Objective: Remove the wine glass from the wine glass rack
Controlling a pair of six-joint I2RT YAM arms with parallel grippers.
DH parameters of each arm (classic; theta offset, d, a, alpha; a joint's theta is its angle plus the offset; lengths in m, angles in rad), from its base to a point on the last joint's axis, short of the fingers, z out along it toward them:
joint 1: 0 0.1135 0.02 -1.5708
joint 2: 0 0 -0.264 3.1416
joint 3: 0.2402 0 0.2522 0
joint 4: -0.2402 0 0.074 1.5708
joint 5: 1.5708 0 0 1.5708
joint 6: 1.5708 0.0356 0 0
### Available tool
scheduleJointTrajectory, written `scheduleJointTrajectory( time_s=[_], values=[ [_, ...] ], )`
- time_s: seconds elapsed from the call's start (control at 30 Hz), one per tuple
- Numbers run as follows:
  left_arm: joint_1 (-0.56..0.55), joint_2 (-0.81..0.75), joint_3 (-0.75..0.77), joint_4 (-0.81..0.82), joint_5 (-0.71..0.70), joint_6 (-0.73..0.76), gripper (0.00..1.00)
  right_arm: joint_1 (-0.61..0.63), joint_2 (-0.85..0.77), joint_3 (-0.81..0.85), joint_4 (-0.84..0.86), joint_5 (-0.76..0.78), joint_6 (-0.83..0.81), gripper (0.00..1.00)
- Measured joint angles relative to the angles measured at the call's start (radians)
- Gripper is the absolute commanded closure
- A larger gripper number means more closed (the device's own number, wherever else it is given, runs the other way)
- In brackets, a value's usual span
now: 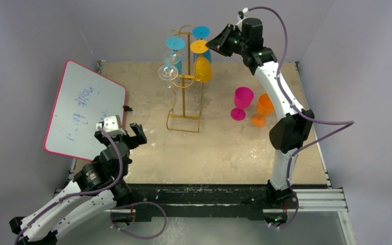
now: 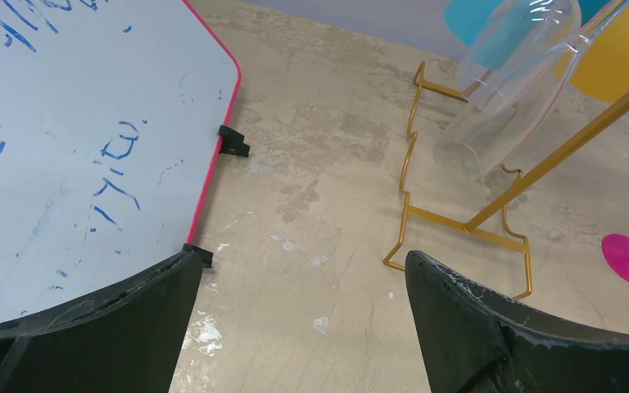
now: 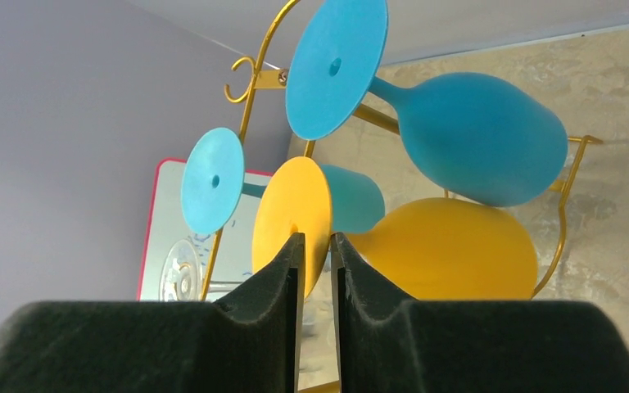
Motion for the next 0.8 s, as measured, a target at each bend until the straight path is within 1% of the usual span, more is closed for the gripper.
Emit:
scheduleJointTrajectory(
  time_s=[0.07,0.17,0.23,0.3,0.43,0.5,0.63,0.73,0.8],
  values=[
    [0.000,0.000,0.000,0.000,0.000,0.000,0.05,0.000,-0.007,-0.001,-0.003,0.006,-0.003,0.85],
    [0.000,0.000,0.000,0.000,-0.001,0.000,0.05,0.000,-0.024,-0.014,-0.003,0.009,-0.002,0.84],
    [0.000,0.000,0.000,0.000,-0.001,0.000,0.05,0.000,-0.031,-0.017,-0.002,0.008,-0.002,0.79],
    [0.000,0.000,0.000,0.000,-0.001,-0.001,0.05,0.000,-0.032,-0.017,0.004,0.005,0.006,0.77],
    [0.000,0.000,0.000,0.000,-0.001,-0.001,0.05,0.000,-0.031,-0.029,0.015,0.001,0.019,0.70],
    [0.000,0.000,0.000,0.000,-0.001,-0.001,0.05,0.000,-0.029,-0.034,0.016,-0.005,0.027,0.70],
    [0.000,0.000,0.000,0.000,-0.001,0.000,0.05,0.000,-0.023,-0.037,0.021,-0.023,0.039,0.82],
    [0.000,0.000,0.000,0.000,-0.002,-0.001,0.05,0.000,-0.017,-0.037,0.022,-0.033,0.043,0.88],
    [0.000,0.000,0.000,0.000,-0.002,-0.001,0.05,0.000,-0.016,-0.037,0.020,-0.027,0.042,0.94]
  ],
)
